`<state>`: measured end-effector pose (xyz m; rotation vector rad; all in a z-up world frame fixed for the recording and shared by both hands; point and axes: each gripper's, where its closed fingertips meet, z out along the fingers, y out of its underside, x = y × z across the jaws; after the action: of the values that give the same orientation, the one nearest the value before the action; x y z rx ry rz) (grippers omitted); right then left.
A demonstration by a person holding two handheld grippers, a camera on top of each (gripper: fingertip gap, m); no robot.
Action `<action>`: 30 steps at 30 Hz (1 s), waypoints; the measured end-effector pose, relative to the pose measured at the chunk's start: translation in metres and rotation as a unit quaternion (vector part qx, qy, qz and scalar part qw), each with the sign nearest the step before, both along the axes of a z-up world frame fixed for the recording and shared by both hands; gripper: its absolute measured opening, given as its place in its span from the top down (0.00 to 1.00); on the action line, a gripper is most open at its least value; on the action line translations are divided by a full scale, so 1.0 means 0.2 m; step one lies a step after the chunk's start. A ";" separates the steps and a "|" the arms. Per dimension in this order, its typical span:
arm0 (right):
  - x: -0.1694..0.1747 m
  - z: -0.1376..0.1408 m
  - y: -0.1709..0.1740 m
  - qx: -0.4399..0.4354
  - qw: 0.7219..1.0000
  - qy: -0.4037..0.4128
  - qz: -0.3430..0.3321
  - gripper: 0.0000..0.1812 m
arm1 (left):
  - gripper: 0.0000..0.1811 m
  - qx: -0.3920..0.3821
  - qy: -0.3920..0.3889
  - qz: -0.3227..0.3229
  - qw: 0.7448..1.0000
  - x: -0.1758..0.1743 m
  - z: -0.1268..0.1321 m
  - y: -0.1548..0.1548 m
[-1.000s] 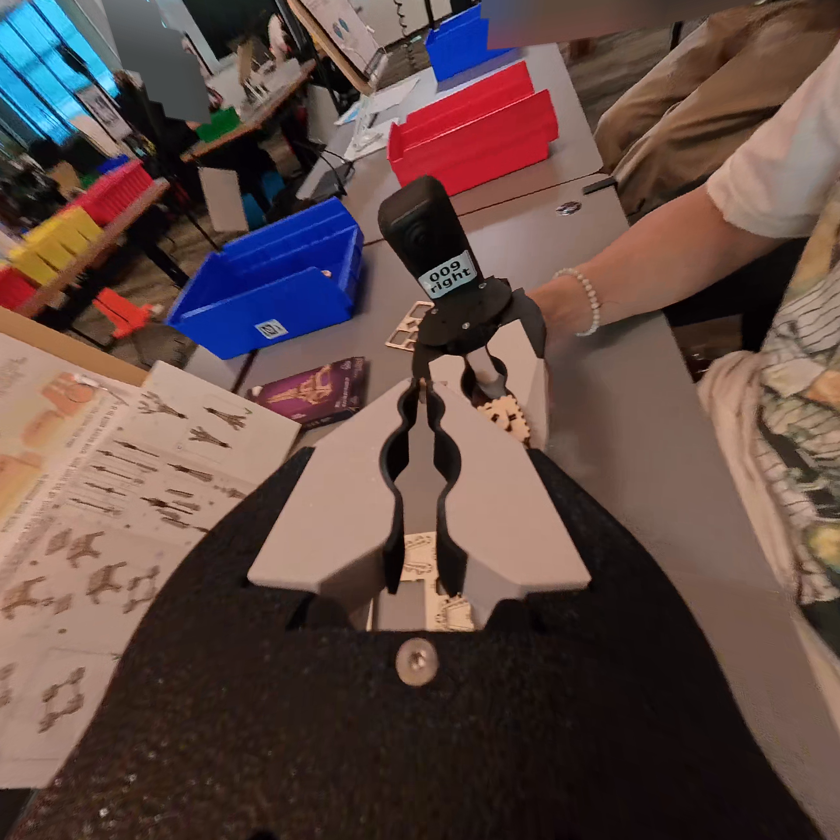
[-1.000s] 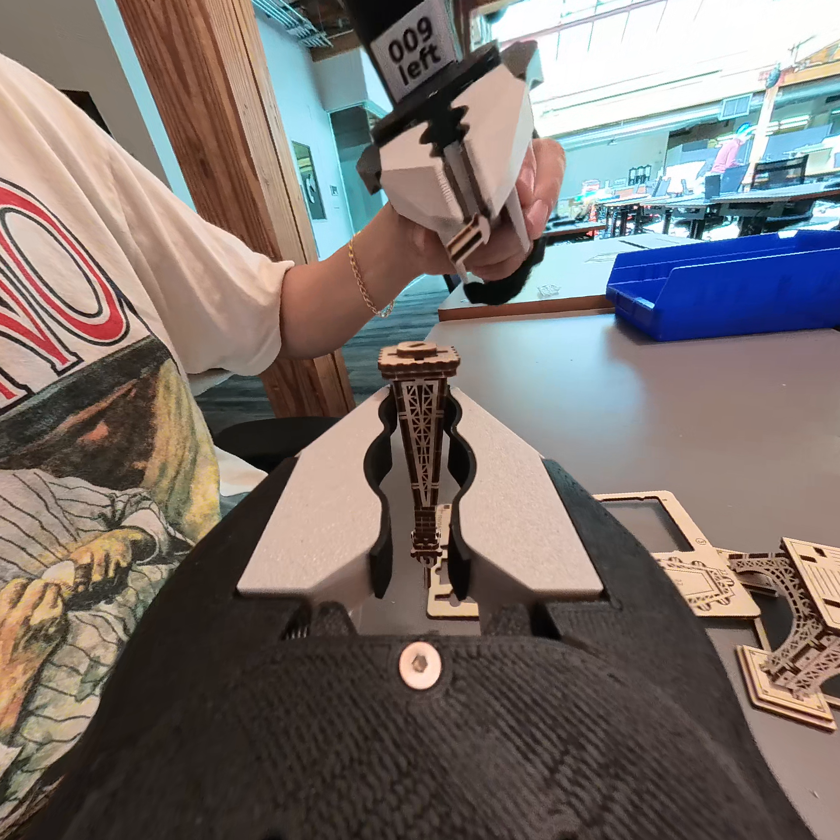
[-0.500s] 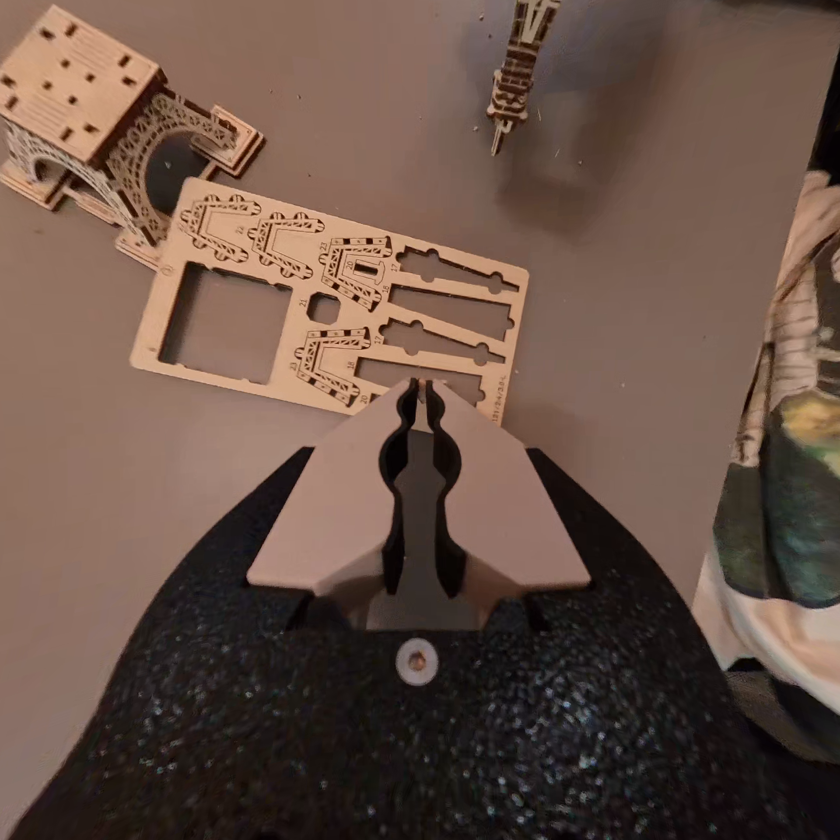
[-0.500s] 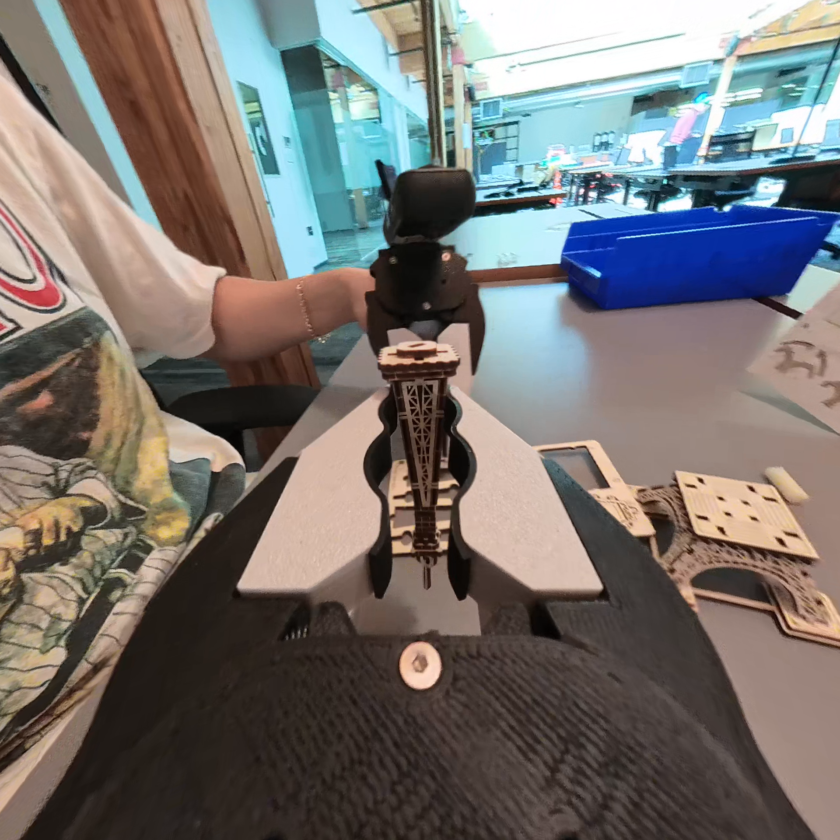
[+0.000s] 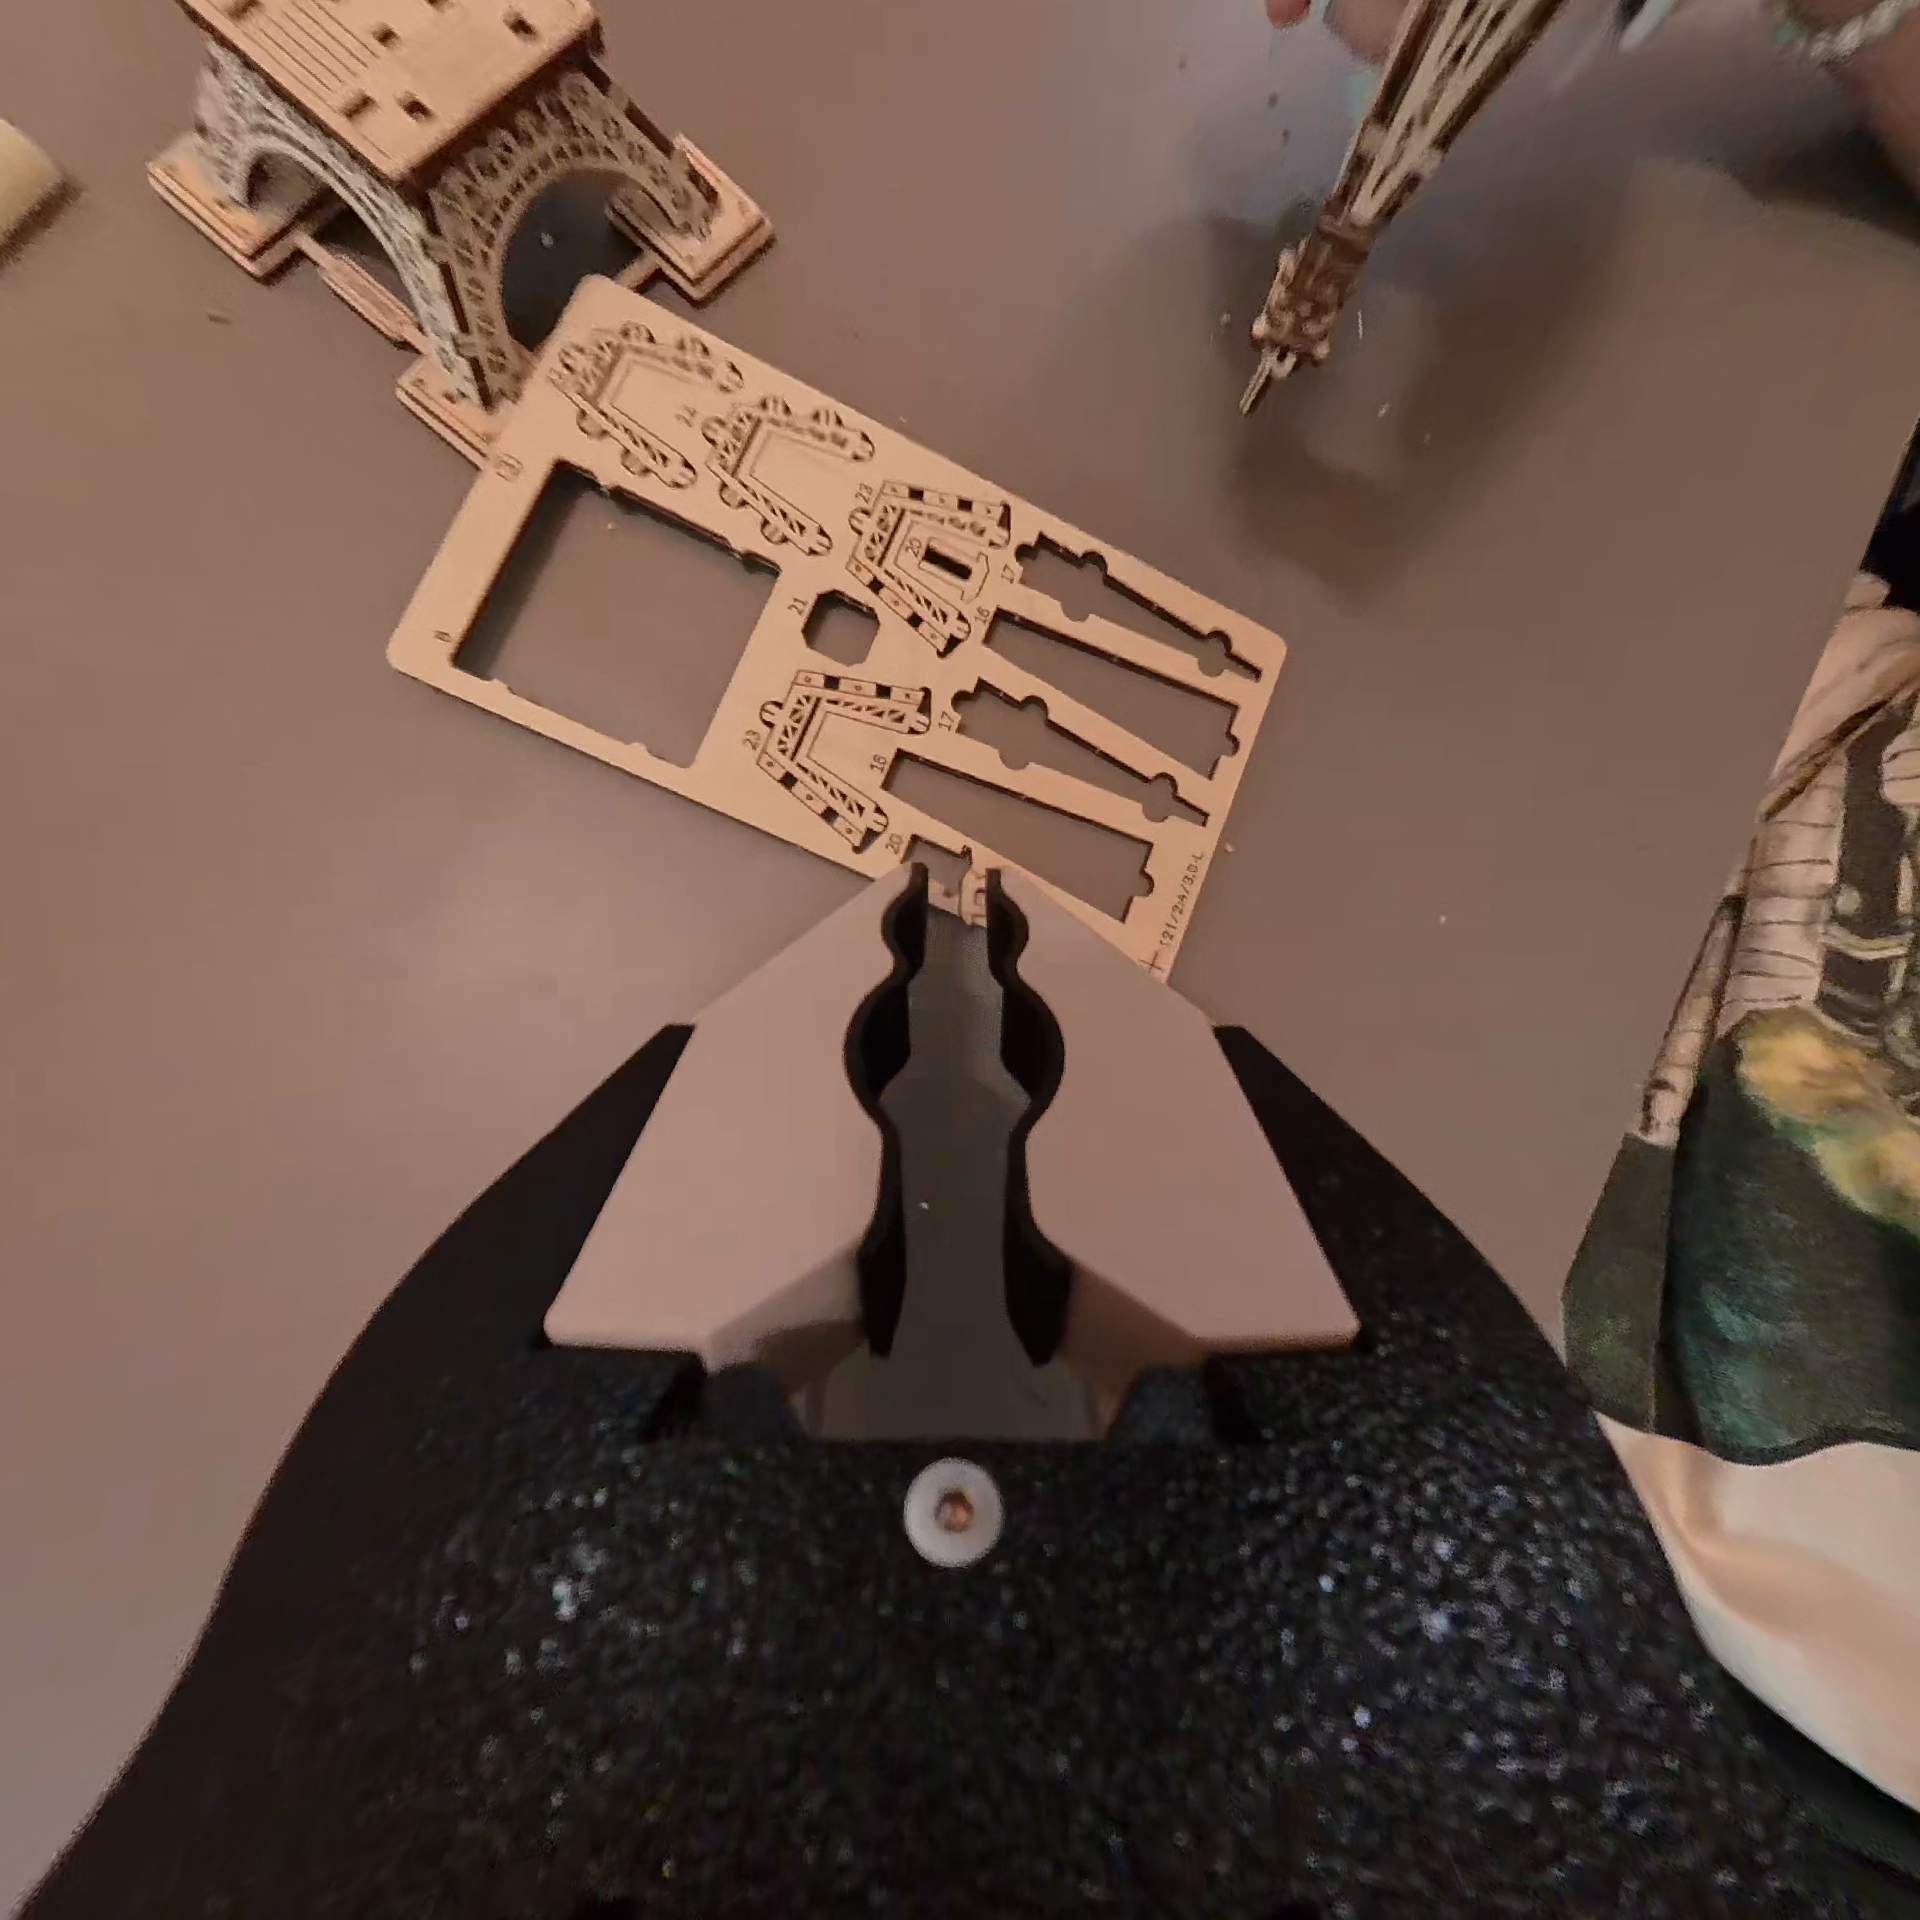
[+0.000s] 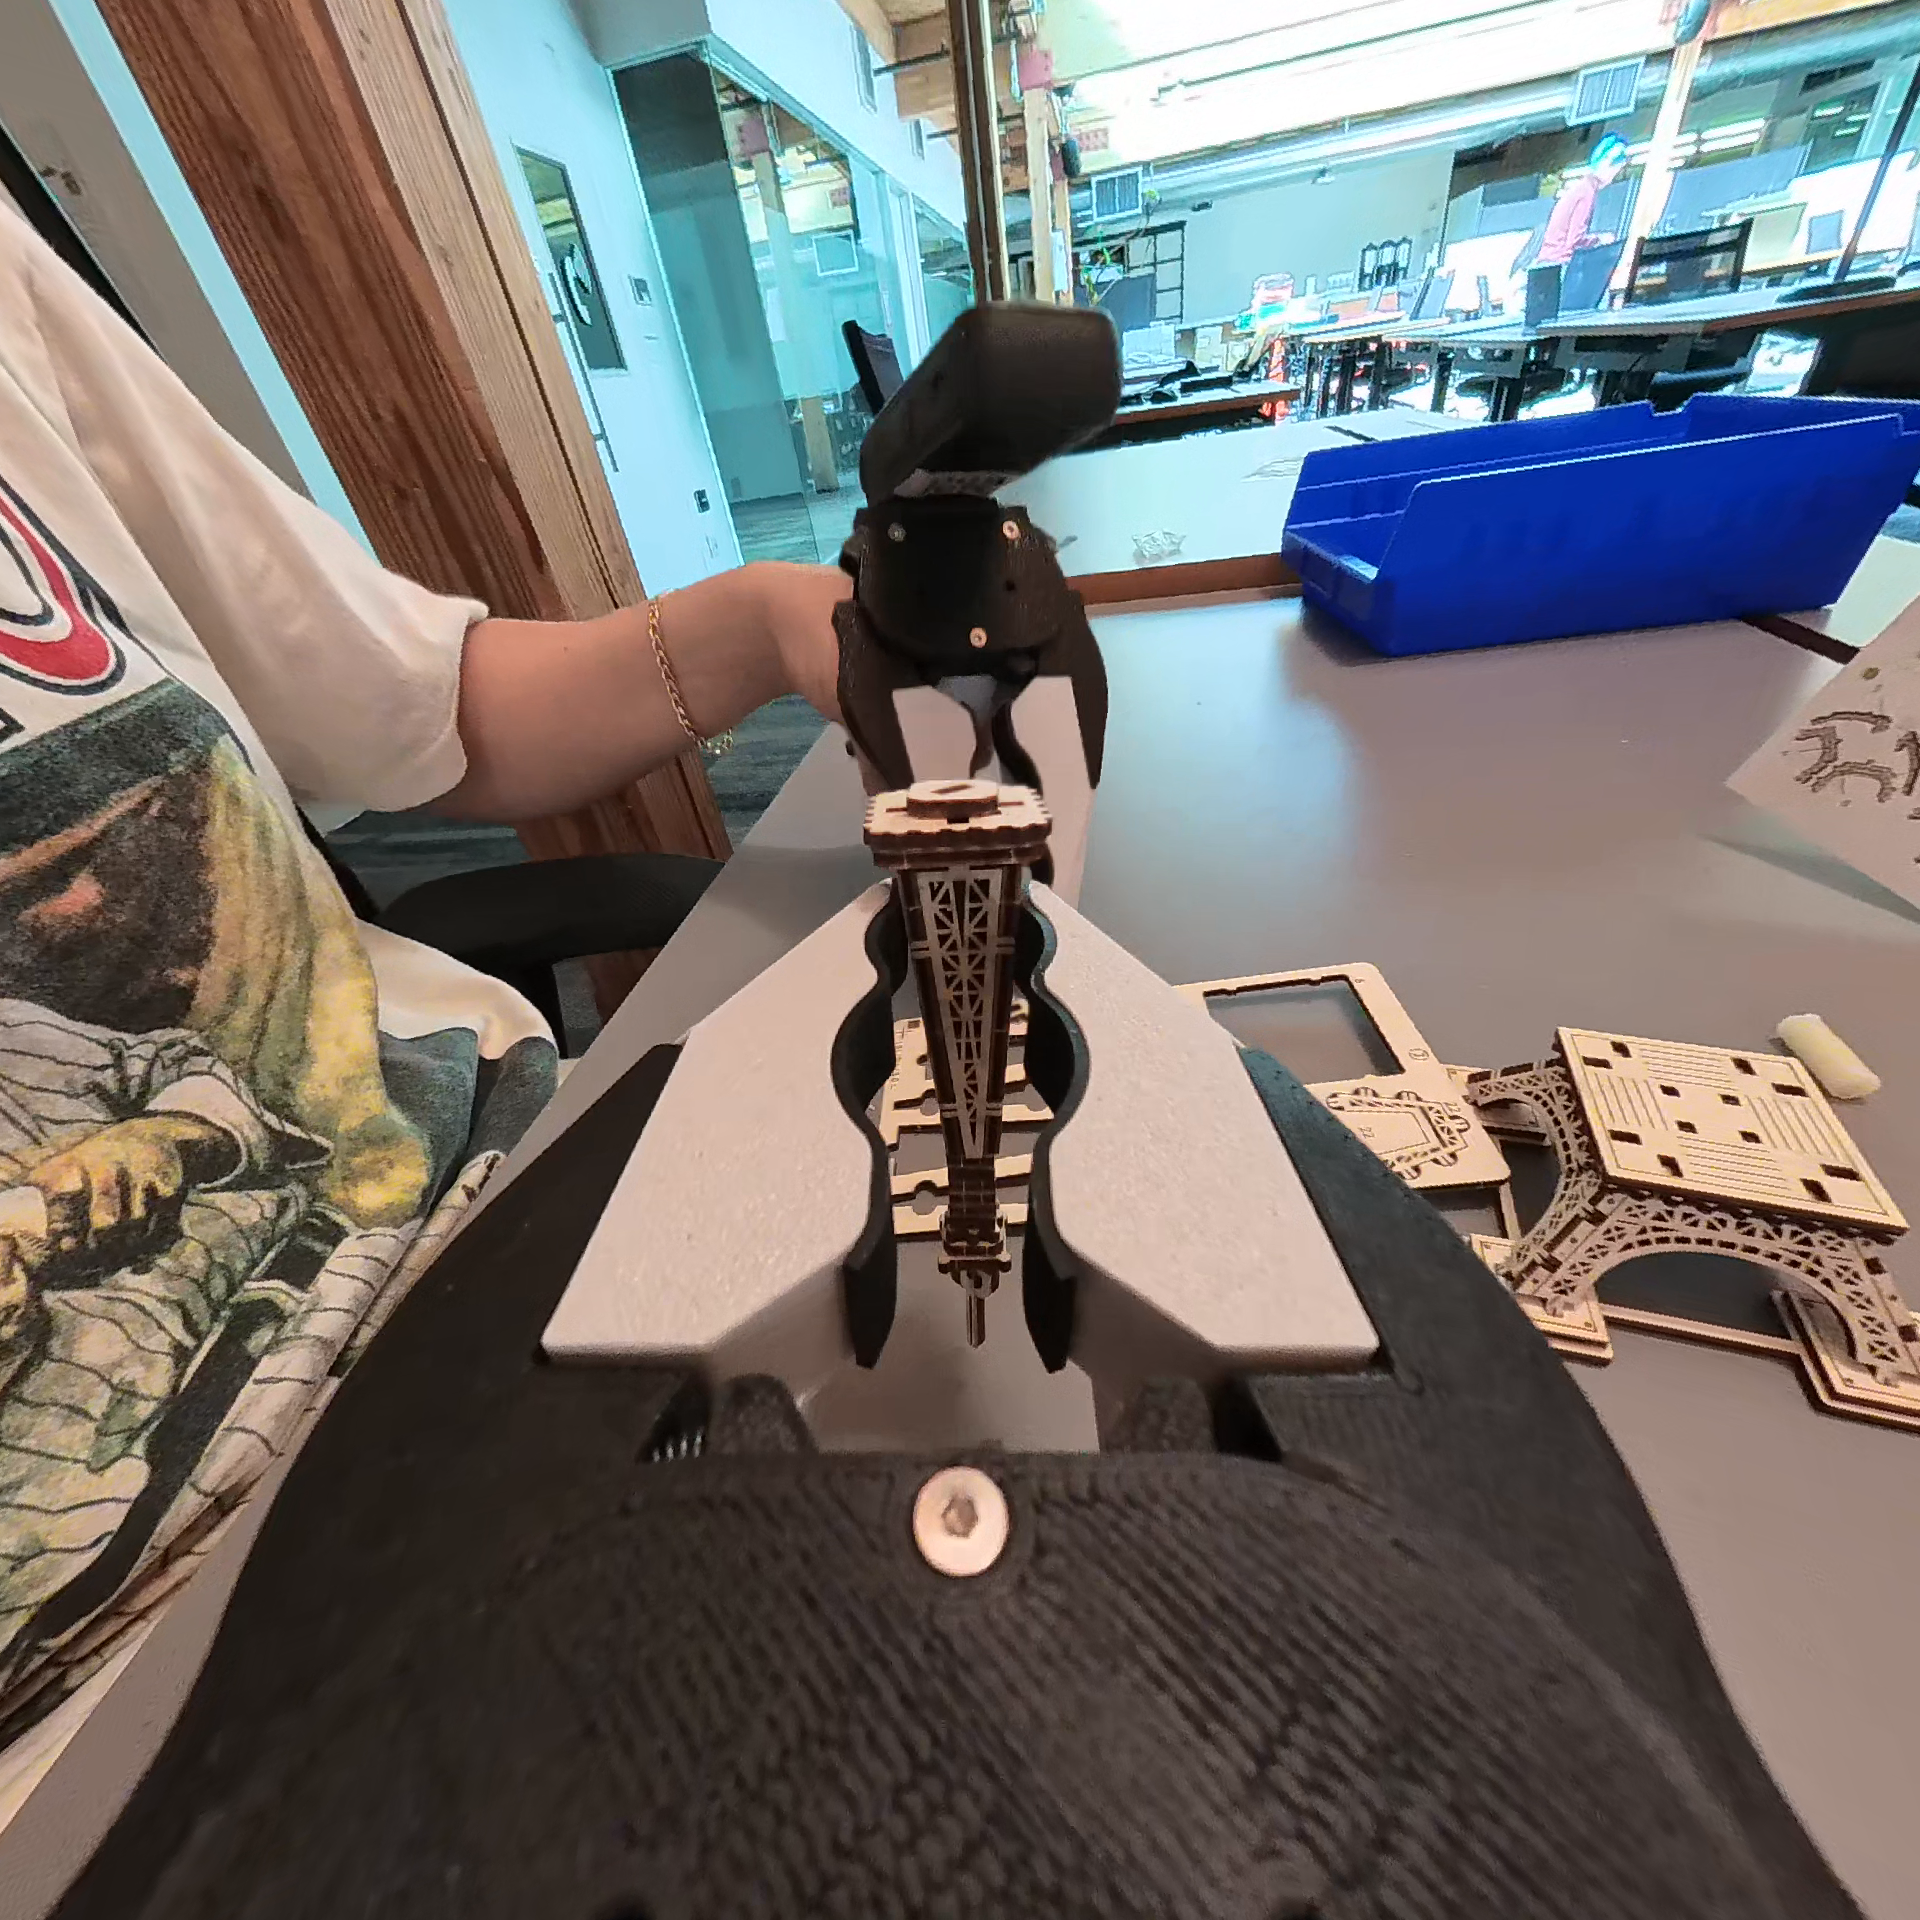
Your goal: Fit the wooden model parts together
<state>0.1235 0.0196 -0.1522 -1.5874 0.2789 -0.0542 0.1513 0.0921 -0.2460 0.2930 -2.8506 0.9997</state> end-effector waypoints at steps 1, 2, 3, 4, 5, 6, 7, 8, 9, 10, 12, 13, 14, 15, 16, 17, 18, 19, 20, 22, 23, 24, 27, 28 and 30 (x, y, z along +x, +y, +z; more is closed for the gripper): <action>0.00 0.00 0.00 -0.001 1.000 -0.001 0.000 0.91 | 0.94 -0.013 0.001 0.007 1.000 0.01 0.03 0.00; 0.00 0.00 0.00 -0.001 1.000 -0.002 0.000 0.91 | 0.93 -0.023 0.003 0.015 1.000 0.02 0.06 0.00; 0.00 0.01 -0.01 0.000 1.000 -0.004 0.000 0.91 | 0.93 -0.034 0.002 0.022 0.999 0.04 0.09 0.00; 0.00 0.01 -0.01 0.001 1.000 -0.005 0.001 0.91 | 0.93 -0.048 -0.002 0.023 0.999 0.05 0.13 0.00; 0.00 0.01 -0.01 0.002 1.000 -0.005 0.001 0.91 | 0.93 -0.063 -0.007 0.018 0.998 0.04 0.17 -0.01; -0.01 0.02 -0.01 0.003 1.000 -0.005 0.002 0.91 | 0.93 -0.078 -0.013 0.010 0.997 0.04 0.22 -0.03; -0.01 0.02 -0.01 0.005 1.000 -0.005 0.007 0.91 | 0.93 -0.099 -0.022 -0.005 0.995 0.02 0.28 -0.06; -0.02 0.02 0.00 0.006 1.000 -0.005 0.015 0.91 | 0.93 -0.126 -0.035 -0.025 0.991 0.00 0.35 -0.11; -0.04 0.02 0.01 0.007 1.000 -0.006 0.024 0.91 | 0.93 -0.154 -0.051 -0.050 0.985 -0.04 0.42 -0.16; -0.06 0.01 0.02 0.006 0.999 -0.007 0.035 0.91 | 0.94 -0.180 -0.068 -0.077 0.978 -0.08 0.49 -0.21; -0.09 0.01 0.04 0.002 0.999 -0.010 0.053 0.91 | 0.92 -0.207 -0.098 -0.128 0.965 -0.17 0.59 -0.30; -0.10 0.00 0.06 0.000 0.998 -0.011 0.060 0.91 | 0.91 -0.212 -0.109 -0.153 0.959 -0.22 0.62 -0.34; -0.12 0.00 0.06 0.000 0.998 -0.012 0.066 0.91 | 0.89 -0.213 -0.119 -0.174 0.954 -0.26 0.64 -0.37; -0.13 0.01 0.07 0.002 0.997 -0.011 0.071 0.91 | 0.90 -0.214 -0.132 -0.186 0.950 -0.28 0.66 -0.39; -0.14 0.01 0.08 0.003 0.997 -0.010 0.077 0.91 | 0.92 -0.212 -0.143 -0.194 0.947 -0.29 0.67 -0.41; -0.15 0.01 0.08 0.003 0.997 -0.012 0.082 0.91 | 0.93 -0.207 -0.147 -0.204 0.946 -0.30 0.67 -0.42; -0.16 0.01 0.09 0.003 0.996 -0.015 0.085 0.91 | 0.93 -0.201 -0.145 -0.210 0.946 -0.31 0.66 -0.43; -0.17 0.02 0.09 0.004 0.996 -0.019 0.089 0.91 | 0.92 -0.196 -0.140 -0.213 0.947 -0.31 0.65 -0.43; -0.18 0.03 0.09 0.007 0.995 -0.023 0.093 0.91 | 0.92 -0.195 -0.135 -0.217 0.947 -0.32 0.64 -0.43; -0.19 0.05 0.09 0.013 0.995 -0.028 0.098 0.91 | 0.92 -0.205 -0.124 -0.220 0.945 -0.32 0.65 -0.43; -0.19 0.05 0.09 0.014 0.995 -0.030 0.099 0.91 | 0.93 -0.211 -0.118 -0.220 0.945 -0.33 0.66 -0.43; -0.20 0.06 0.09 0.015 0.994 -0.032 0.099 0.91 | 0.94 -0.218 -0.110 -0.223 0.944 -0.34 0.67 -0.43; -0.21 0.08 0.09 0.022 0.994 -0.041 0.100 0.91 | 0.94 -0.222 -0.107 -0.225 0.943 -0.35 0.68 -0.42; -0.21 0.09 0.09 0.026 0.994 -0.043 0.102 0.91 | 0.93 -0.219 -0.108 -0.229 0.942 -0.36 0.68 -0.42; -0.22 0.09 0.10 0.028 0.993 -0.045 0.106 0.91 | 0.93 -0.220 -0.114 -0.229 0.941 -0.36 0.69 -0.42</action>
<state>0.0796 0.0389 -0.1336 -1.5469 0.0412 0.0463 0.0784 0.0086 -0.1083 -0.5317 -2.5688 1.5782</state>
